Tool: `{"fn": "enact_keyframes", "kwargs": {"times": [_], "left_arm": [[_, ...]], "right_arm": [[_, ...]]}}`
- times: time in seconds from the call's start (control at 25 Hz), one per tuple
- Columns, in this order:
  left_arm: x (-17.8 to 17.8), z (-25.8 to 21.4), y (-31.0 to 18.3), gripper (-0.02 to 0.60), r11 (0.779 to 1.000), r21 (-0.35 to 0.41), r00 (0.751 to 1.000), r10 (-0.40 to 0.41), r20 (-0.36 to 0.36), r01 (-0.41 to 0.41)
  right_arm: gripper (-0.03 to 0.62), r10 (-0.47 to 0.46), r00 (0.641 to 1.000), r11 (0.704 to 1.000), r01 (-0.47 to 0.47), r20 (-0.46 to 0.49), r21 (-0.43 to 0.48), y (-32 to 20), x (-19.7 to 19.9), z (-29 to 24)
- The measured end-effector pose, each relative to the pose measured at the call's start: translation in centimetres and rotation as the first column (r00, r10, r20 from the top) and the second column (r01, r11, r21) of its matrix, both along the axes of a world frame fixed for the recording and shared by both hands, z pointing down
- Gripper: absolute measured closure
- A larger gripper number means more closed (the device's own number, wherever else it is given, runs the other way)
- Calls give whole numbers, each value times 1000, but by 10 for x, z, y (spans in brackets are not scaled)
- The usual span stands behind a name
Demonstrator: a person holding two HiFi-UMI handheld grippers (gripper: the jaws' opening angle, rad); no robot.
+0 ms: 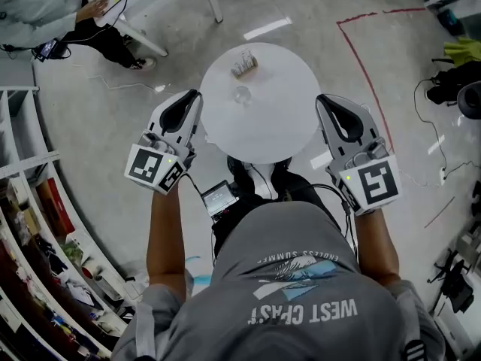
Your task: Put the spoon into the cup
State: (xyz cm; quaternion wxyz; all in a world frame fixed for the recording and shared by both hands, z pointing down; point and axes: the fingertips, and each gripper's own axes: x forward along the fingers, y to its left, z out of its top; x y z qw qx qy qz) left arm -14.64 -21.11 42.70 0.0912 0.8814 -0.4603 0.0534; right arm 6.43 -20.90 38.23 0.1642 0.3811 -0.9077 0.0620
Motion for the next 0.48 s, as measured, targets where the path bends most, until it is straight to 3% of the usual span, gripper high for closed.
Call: {"fn": "enact_keyframes", "kwargs": {"times": [0.4, 0.48], "left_arm": [[-24, -80, 37, 558, 985, 173, 998, -40, 56, 30], [-29, -92, 46, 560, 979, 201, 996, -52, 66, 38]], "right_arm": [[591, -54, 995, 988, 40, 85, 150, 10, -11, -59], [591, -52, 997, 989, 44, 55, 139, 14, -8, -58]]}}
